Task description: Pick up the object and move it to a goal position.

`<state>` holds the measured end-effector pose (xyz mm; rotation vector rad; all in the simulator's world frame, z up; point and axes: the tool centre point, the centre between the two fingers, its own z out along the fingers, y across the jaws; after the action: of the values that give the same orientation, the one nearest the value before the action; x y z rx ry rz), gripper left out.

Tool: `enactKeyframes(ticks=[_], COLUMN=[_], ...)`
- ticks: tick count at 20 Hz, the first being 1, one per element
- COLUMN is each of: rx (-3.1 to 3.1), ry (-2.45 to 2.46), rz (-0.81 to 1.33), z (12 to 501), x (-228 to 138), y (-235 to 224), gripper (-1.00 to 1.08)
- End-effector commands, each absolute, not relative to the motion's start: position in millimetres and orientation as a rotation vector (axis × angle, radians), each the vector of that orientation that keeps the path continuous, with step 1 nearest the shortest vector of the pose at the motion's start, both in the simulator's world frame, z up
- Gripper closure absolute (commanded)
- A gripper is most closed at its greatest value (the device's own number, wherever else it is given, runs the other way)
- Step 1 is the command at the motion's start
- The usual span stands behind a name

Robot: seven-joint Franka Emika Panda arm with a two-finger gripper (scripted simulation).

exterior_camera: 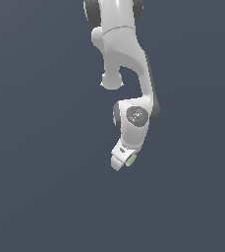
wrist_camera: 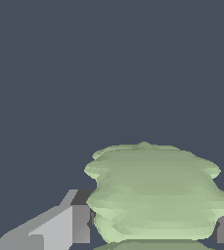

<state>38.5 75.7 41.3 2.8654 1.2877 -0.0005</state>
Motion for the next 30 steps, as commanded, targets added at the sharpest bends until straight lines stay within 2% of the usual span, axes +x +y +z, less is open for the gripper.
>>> enactKeyframes(ticks=[1,13,30], rx=[2.865,2.865,2.866], ry=[1.288,1.288,1.290], rz=[0.000,0.000,0.001], z=[41,78,216], x=[38,25,-24], y=[76,44,-72], gripper=[1.08,1.08,1.08])
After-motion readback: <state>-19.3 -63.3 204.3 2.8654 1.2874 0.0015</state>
